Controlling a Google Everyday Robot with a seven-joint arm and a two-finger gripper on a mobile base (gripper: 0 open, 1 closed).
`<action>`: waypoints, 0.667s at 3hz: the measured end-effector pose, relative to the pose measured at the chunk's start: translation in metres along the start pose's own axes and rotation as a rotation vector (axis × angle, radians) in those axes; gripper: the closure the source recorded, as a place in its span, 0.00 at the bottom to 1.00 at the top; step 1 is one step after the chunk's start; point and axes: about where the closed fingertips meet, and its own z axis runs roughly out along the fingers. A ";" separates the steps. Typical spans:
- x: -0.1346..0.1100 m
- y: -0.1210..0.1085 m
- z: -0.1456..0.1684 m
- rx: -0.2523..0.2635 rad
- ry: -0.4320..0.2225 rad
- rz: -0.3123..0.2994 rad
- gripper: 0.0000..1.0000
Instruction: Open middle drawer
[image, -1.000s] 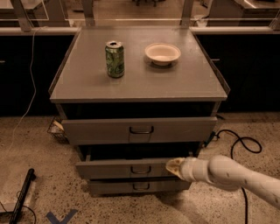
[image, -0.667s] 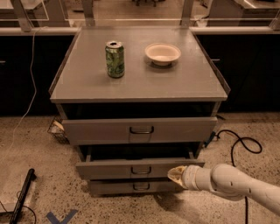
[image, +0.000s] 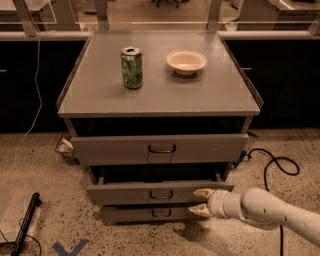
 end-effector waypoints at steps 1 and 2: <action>0.001 0.001 0.001 -0.002 0.002 0.000 0.00; 0.000 -0.015 0.020 -0.013 0.024 -0.023 0.00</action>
Offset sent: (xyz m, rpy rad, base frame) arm 0.0377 0.0062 -0.0186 -0.0613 0.0140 0.0236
